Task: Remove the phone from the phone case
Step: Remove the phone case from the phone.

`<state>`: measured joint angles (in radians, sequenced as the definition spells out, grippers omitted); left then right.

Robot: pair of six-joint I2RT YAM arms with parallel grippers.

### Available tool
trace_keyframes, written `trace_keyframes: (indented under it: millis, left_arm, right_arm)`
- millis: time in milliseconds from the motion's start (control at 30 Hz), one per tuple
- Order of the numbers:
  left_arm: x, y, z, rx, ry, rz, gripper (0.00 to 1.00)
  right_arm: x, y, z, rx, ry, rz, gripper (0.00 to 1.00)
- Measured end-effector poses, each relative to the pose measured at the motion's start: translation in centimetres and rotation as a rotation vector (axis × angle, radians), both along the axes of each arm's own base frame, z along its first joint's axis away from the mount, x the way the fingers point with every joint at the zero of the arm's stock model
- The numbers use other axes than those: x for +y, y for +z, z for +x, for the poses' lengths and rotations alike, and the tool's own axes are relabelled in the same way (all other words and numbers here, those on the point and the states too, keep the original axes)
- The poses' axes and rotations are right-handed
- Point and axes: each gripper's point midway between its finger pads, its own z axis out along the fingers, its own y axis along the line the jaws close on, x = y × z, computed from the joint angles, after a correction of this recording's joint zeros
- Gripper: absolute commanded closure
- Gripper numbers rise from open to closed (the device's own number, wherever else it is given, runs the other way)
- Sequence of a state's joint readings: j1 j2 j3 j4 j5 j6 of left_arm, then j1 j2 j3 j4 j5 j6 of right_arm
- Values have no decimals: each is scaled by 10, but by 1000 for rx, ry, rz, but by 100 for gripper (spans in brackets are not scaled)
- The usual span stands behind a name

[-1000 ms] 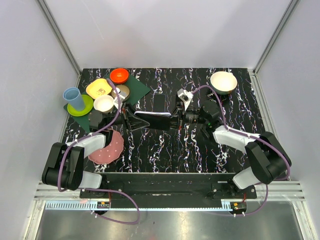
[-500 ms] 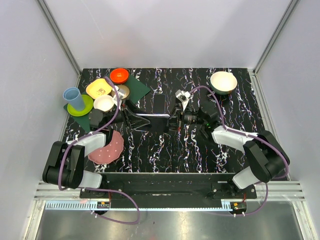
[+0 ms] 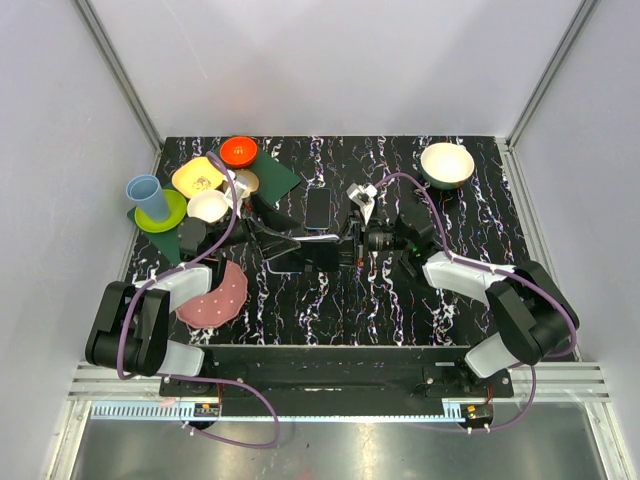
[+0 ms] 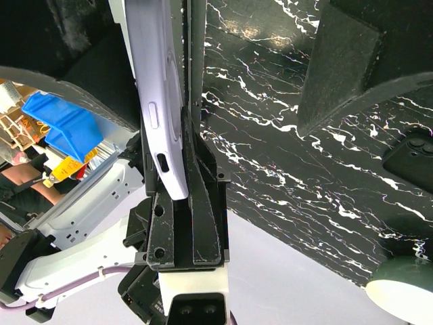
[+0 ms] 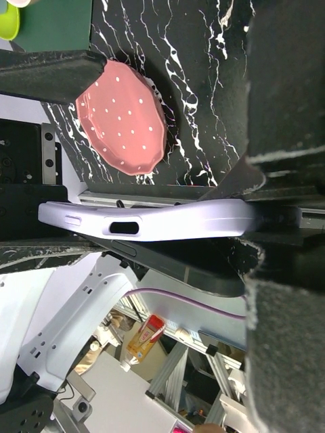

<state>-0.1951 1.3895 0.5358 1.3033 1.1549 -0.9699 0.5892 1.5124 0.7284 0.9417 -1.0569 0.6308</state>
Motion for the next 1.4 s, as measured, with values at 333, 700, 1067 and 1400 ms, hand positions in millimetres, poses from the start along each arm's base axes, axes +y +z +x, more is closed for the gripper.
trace_keyframes:
  millis: [333,700,1067,1400]
  left_arm:
    - [10,9,4,-43,39,-4,1]
    - [22,60,11,-417,158,89,1]
    - [46,46,35,-684,341,444,1]
    - [18,25,14,-755,241,520,1]
  right_arm:
    - [-2,-16,-9,105,55,-84,100]
    - [-1,-21,-6,171,63,-143,100]
    - [2,-35,2,263,56,-199,100]
    - [-2,-39,6,294,39,-219,100]
